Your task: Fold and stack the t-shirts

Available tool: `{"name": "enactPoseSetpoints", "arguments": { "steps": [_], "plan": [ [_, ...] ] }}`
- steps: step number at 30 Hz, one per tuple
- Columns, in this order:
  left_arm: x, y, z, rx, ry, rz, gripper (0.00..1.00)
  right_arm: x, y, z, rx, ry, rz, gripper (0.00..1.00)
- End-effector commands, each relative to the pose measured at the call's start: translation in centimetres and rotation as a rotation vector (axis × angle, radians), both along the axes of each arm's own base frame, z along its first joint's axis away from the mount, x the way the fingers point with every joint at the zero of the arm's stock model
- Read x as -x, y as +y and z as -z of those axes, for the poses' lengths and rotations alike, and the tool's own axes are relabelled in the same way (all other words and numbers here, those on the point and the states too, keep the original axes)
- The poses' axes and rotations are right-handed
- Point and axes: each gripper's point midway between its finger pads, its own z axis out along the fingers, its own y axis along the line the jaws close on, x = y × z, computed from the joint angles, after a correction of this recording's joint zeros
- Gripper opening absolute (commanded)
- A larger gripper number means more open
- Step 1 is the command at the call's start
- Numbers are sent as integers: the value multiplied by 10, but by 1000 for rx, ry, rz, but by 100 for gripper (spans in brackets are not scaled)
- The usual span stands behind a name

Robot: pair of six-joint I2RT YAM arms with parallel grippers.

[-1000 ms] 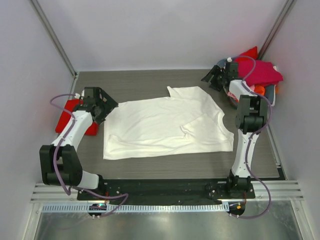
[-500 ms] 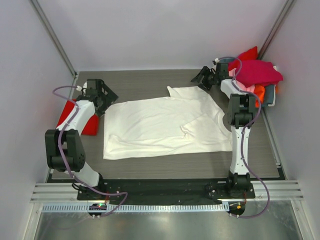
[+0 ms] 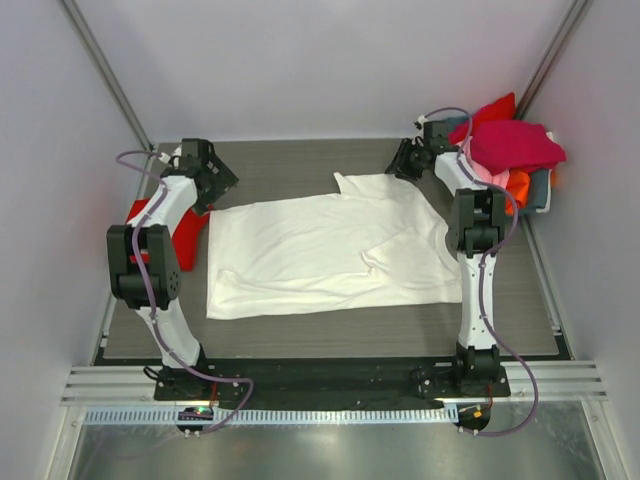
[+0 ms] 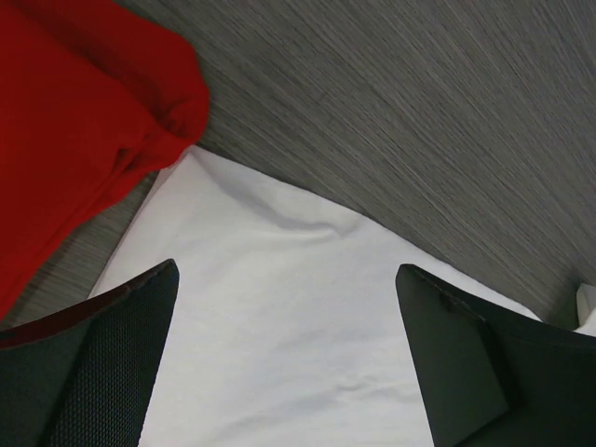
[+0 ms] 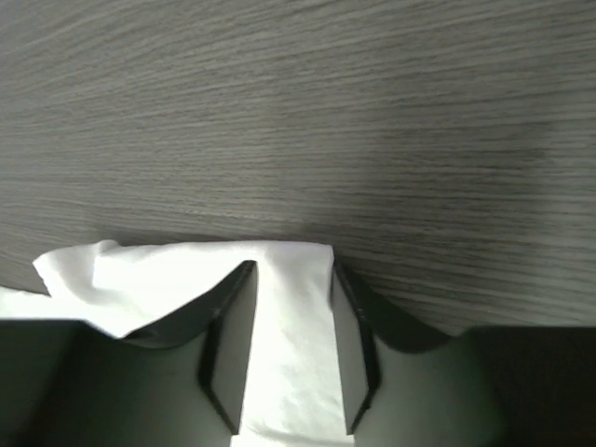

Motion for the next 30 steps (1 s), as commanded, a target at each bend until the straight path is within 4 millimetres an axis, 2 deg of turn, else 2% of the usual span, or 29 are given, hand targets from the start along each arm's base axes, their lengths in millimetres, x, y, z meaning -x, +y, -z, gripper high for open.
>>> {"name": "enactPoseSetpoints", "arguments": {
  "steps": [1, 2, 3, 6, 9, 15, 16, 17, 18, 21, 22, 28, 30],
  "plan": [
    [-10, 12, -9, -67, 9, 11, 100, 2, 3, -5, 87, -5, -27, 41],
    [-10, 15, -2, -79, 31, 8, 100, 2, 0, -4, 104, 1, -18, 37],
    [-9, 16, 0, -89, 46, 9, 100, 3, 1, -4, 109, 4, -15, 27],
    [-10, 23, 5, -122, 74, 9, 100, 4, -6, -3, 131, 13, 13, 11],
    [-11, 28, 11, -150, 90, 9, 98, 0, -13, -11, 161, -8, 50, 1],
    [-17, 28, 30, -150, 131, 21, 90, -3, -23, -34, 180, -59, 118, 1],
    [-17, 27, 40, -145, 152, 24, 88, -3, -24, -37, 171, -65, 131, 1],
    [-20, 26, 40, -142, 151, 24, 86, -2, -24, -36, 166, -72, 136, 1],
    [-21, 26, 45, -139, 159, 27, 81, -3, -24, -47, 159, -95, 143, 1],
    [-24, 24, 58, -133, 188, 33, 72, -1, -28, -57, 156, -120, 161, 1],
    [-23, 24, 65, -133, 206, 32, 71, -1, -31, -57, 164, -120, 178, 1],
    [-23, 27, 78, -142, 233, 26, 67, -1, -66, -55, 163, -92, 312, 1],
    [-25, 26, 80, -140, 233, 27, 66, 0, -67, -53, 164, -87, 311, 1]
  ]
}}
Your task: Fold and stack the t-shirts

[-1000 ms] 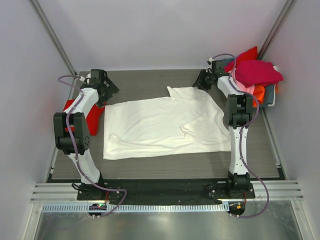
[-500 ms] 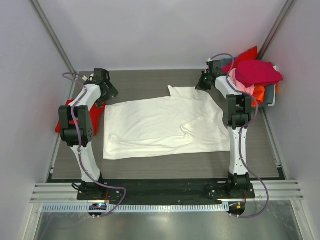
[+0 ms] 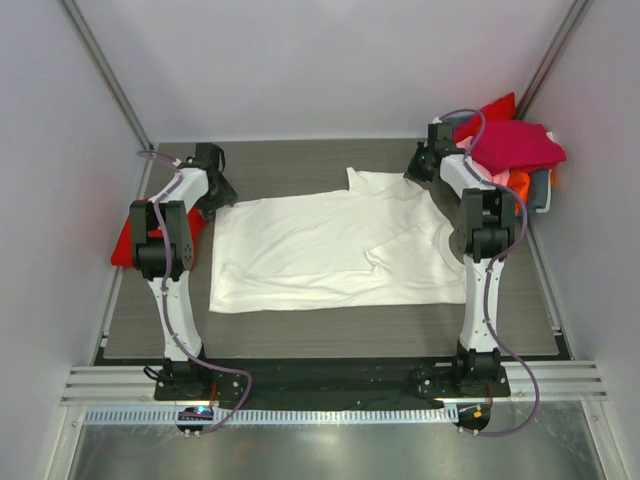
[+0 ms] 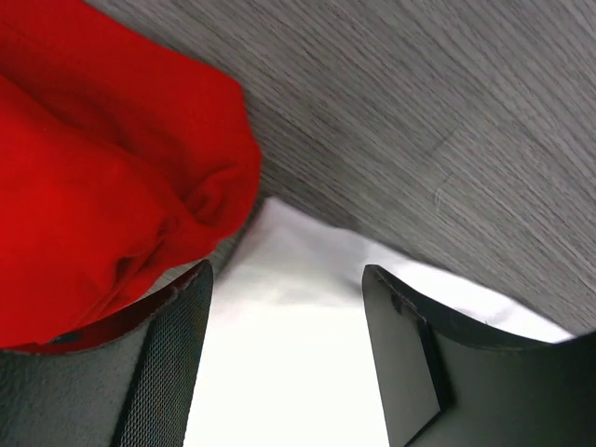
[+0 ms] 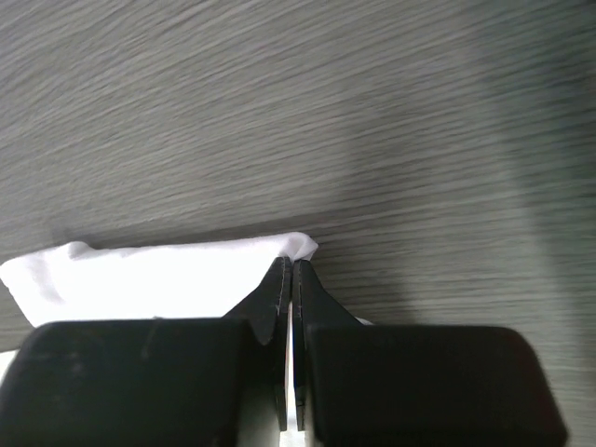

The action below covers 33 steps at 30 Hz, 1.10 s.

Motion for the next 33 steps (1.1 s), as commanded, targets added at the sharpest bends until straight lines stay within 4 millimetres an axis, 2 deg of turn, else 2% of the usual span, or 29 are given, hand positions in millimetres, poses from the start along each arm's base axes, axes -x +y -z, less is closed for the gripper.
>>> {"name": "enactPoseSetpoints", "arguments": {
  "steps": [1, 3, 7, 12, 15, 18, 19, 20, 21, 25, 28, 31, 32, 33],
  "plan": [
    [-9, 5, -5, -8, -15, -8, 66, -15, -23, -49, 13, -116, 81, 1],
    [-10, 2, -7, 7, -22, -8, 67, -13, -23, -49, 16, -112, 72, 1],
    [-15, 0, -17, 21, -62, -7, 76, -14, -17, -46, -10, -109, 50, 1],
    [-28, 3, -24, 5, -85, -10, 75, -14, -15, -46, -19, -110, 41, 1],
    [-39, -2, -23, 34, -109, -6, 75, -14, -14, -47, -22, -113, 36, 1],
    [-50, -12, -13, 84, -109, 12, 76, -14, -13, -45, -28, -110, 33, 1],
    [-53, -15, -18, 99, -117, 20, 75, -14, -12, -44, -30, -108, 31, 1],
    [-53, -17, -10, 112, -97, 27, 69, -13, -12, -43, -29, -105, 31, 1],
    [-56, -18, -13, 116, -98, 27, 67, -13, -12, -43, -29, -107, 29, 1],
    [-51, -17, 0, 112, -60, 23, 61, -14, -13, -46, -30, -112, 32, 1],
    [-51, -16, 6, 104, -52, 21, 49, -16, -11, -52, -39, -122, 30, 1],
    [-52, -15, 6, 100, -52, 21, 29, -16, -11, -59, -42, -134, 30, 1],
    [-51, -15, 7, 99, -50, 23, 19, -16, -10, -64, -42, -141, 31, 1],
    [-51, -16, 4, 101, -54, 26, 15, -15, -11, -65, -42, -142, 32, 1]
  ]
}}
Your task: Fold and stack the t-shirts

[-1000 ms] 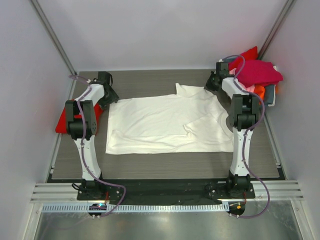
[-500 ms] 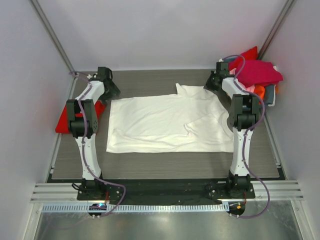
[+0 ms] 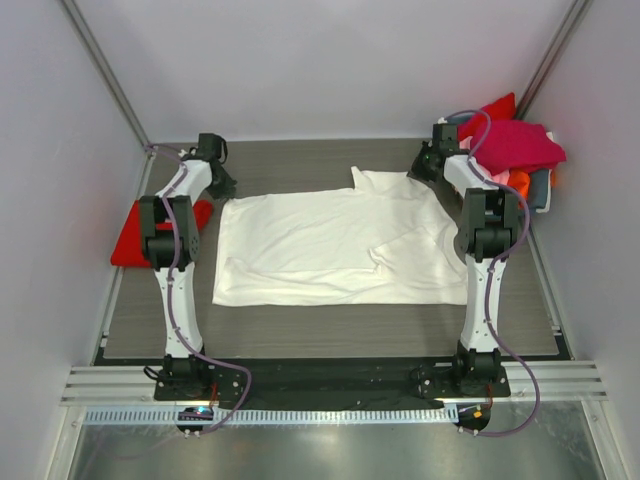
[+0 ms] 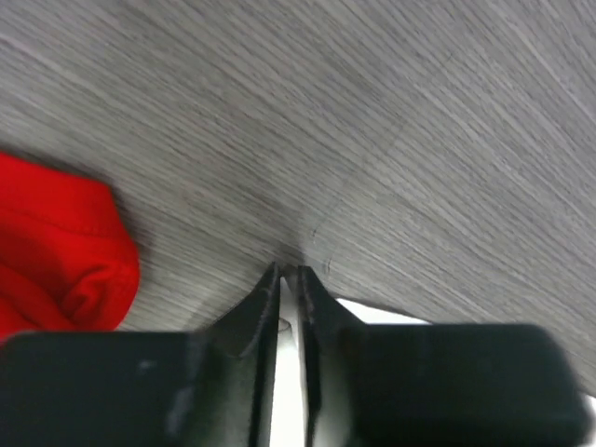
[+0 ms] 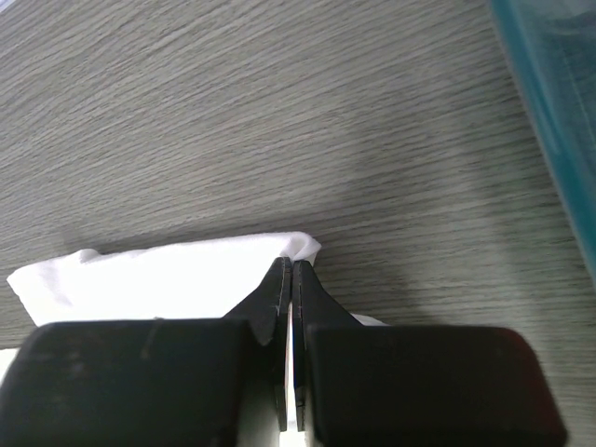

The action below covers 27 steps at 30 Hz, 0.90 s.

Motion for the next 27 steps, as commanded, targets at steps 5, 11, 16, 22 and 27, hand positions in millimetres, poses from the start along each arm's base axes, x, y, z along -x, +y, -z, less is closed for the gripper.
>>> {"name": "enactPoseSetpoints", "arguments": {
  "steps": [5, 11, 16, 22, 27],
  "plan": [
    [5, 7, -8, -22, -5, 10, 0, -8, 5, -75, -25, -144, 0, 1],
    [14, 18, -26, -77, -43, -10, 0, -2, 5, -89, -34, -158, 5, 1],
    [17, 18, -32, -72, -69, -19, 0, 5, 5, -93, -36, -155, 3, 1],
    [11, 15, -48, -55, -144, -20, 0, 11, 4, -96, -31, -154, 2, 1],
    [8, 15, -60, -54, -173, -22, 0, 14, 5, -105, -31, -166, 3, 1]
  ]
}}
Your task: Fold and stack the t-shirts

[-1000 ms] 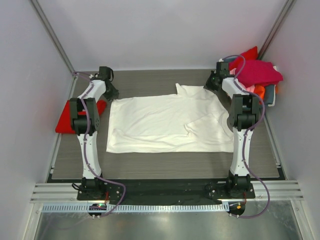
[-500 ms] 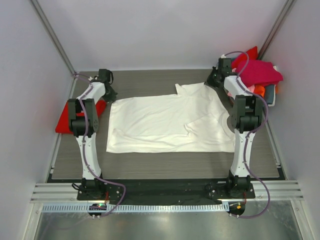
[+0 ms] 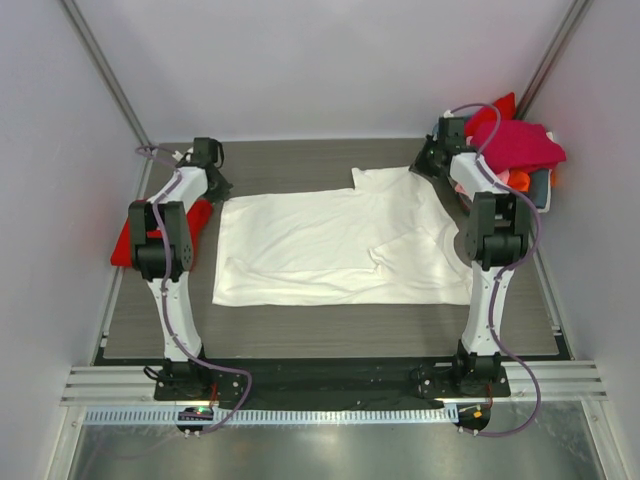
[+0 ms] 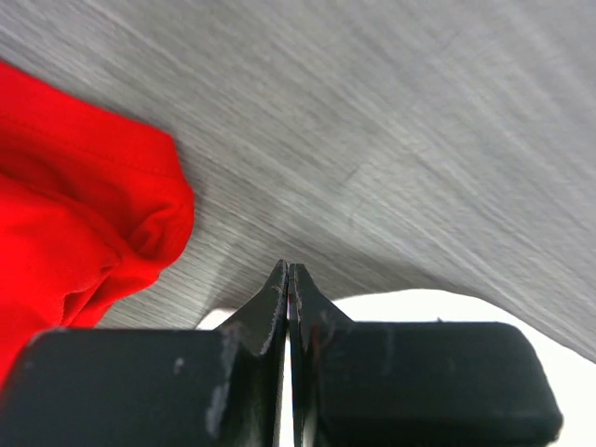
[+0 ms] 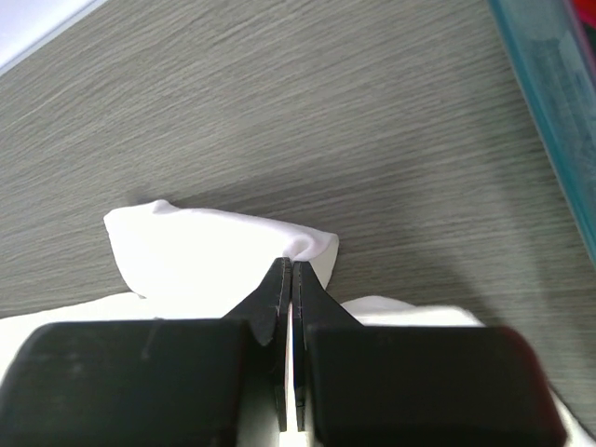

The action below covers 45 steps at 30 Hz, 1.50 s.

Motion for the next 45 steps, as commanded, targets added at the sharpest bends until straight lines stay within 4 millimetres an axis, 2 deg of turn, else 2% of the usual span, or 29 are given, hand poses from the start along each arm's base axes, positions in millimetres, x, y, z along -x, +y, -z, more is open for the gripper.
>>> {"name": "enactPoseSetpoints", "arguments": {
  "steps": [1, 4, 5, 6, 9, 17, 24, 32, 38, 40, 41, 43, 44, 45],
  "plan": [
    [-16, 7, -49, -7, -137, -17, 0, -2, 2, -58, -7, -119, 0, 1],
    [-14, 8, -57, -14, -154, -20, 0, 2, 1, -63, -10, -122, -2, 1],
    [-14, 8, -59, -15, -159, -21, 0, 2, -13, -63, -9, -120, 23, 1],
    [-12, 8, -57, -12, -156, -23, 0, 3, -14, -68, -8, -127, 24, 1],
    [-11, 8, -62, -11, -173, -22, 0, 8, -15, -68, -13, -122, 21, 1],
    [2, 5, -53, -1, -151, -21, 0, 22, -12, -76, -28, -122, 8, 1],
    [15, 11, -59, -22, -160, -38, 0, 40, -6, -82, -54, -116, -14, 1],
    [28, 13, -75, -29, -196, -46, 0, 70, -4, -80, -62, -90, -14, 1],
    [41, 12, -76, -24, -203, -49, 0, 94, 0, -86, -82, -88, -21, 1],
    [49, 13, -70, -28, -190, -52, 0, 103, 1, -80, -87, -71, -21, 1],
    [51, 14, -69, -30, -190, -57, 0, 107, 1, -86, -88, -84, -20, 1],
    [55, 16, -72, -38, -201, -66, 0, 117, 1, -79, -87, -66, -19, 1],
    [60, 16, -68, -37, -194, -67, 0, 122, 0, -85, -82, -80, -18, 1],
    [62, 16, -70, -37, -200, -68, 0, 127, -1, -77, -76, -65, -16, 1]
  ]
}}
